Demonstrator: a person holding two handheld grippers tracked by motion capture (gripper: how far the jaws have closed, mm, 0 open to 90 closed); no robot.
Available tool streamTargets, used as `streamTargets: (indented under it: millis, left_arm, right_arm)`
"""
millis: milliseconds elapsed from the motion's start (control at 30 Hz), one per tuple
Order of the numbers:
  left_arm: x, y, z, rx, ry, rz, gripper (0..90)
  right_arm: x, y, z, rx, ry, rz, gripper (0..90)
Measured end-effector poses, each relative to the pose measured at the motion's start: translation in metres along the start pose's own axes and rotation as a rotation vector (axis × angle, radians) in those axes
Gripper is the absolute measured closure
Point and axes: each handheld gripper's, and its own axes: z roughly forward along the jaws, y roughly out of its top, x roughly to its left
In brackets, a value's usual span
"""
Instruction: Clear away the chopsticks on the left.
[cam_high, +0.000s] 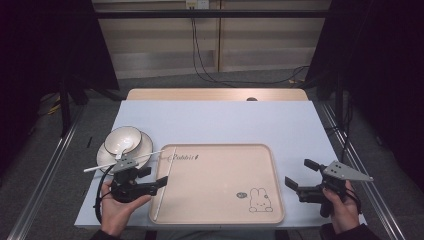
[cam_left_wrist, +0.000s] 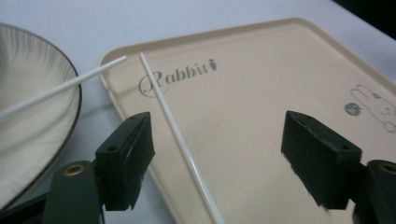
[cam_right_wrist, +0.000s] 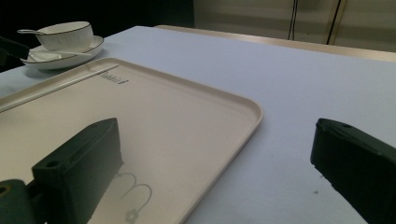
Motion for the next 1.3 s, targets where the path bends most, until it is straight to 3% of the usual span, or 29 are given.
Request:
streamTargets:
  millis: [33,67,100,133,167,233,333,433,467,567,733,900,1000,1100,1167,1233,1300]
  left_arm:
    - [0.0,0.0,0.0,0.0,0.0,0.0,21.7]
    - [0.004,0.0,-0.005,-0.002,-0.001,0.038,17.9]
    - [0.004,0.0,-0.005,-0.002,-0.001,0.038,16.7]
    - [0.009,-0.001,-0.008,0.007,-0.037,0.019,16.7]
    - [0.014,-0.001,-0.012,0.035,-0.062,0.017,11.1]
    - [0.018,-0.001,-0.02,0.034,-0.043,0.093,10.1]
    - [0.028,-0.002,-0.033,0.044,-0.111,0.132,5.4]
    - [0.035,-0.003,-0.042,0.037,-0.107,0.154,5.2]
    - [0.043,-0.004,-0.05,0.035,-0.099,0.185,5.2]
    - [0.058,-0.004,-0.06,0.015,-0.118,0.194,5.2]
    - [0.083,0.0,-0.07,0.016,-0.087,0.252,4.4]
    - [0.103,0.002,-0.074,0.035,-0.101,0.261,6.6]
    - [0.119,0.005,-0.077,0.054,-0.116,0.239,7.1]
    - [0.129,0.009,-0.076,0.078,-0.106,0.246,8.8]
    - [0.135,0.009,-0.074,0.095,-0.104,0.272,9.8]
    - [0.141,0.008,-0.07,0.12,-0.09,0.261,10.1]
    - [0.145,0.007,-0.065,0.142,-0.073,0.276,11.9]
  right_arm:
    - [0.0,0.0,0.0,0.0,0.0,0.0,1.6]
    - [0.0,0.0,0.0,0.0,0.0,0.0,1.6]
    - [0.0,0.0,0.0,0.0,0.0,0.0,1.6]
    - [0.0,0.0,0.0,0.0,0.0,0.0,1.6]
    - [0.0,0.0,0.0,-0.001,-0.001,0.0,1.6]
    - [0.0,0.0,0.0,-0.004,0.002,0.002,1.6]
    - [0.0,0.0,0.0,-0.004,0.0,0.001,1.6]
    - [0.0,0.0,0.0,-0.003,-0.001,-0.001,1.6]
    - [0.0,0.0,0.0,-0.004,0.001,0.0,1.6]
    - [0.0,0.0,0.0,-0.004,-0.003,-0.006,1.6]
    - [0.0,0.0,0.0,-0.005,-0.002,-0.005,1.6]
    - [0.0,0.0,0.0,-0.006,0.002,0.002,1.6]
    - [0.0,0.0,0.0,-0.008,0.0,0.001,1.6]
    - [0.0,0.0,0.0,-0.005,-0.002,-0.005,1.6]
    - [0.0,0.0,0.0,-0.005,-0.002,-0.004,1.6]
    - [0.0,0.0,0.0,-0.004,-0.003,-0.004,1.6]
    - [0.0,0.0,0.0,-0.007,0.0,0.002,1.6]
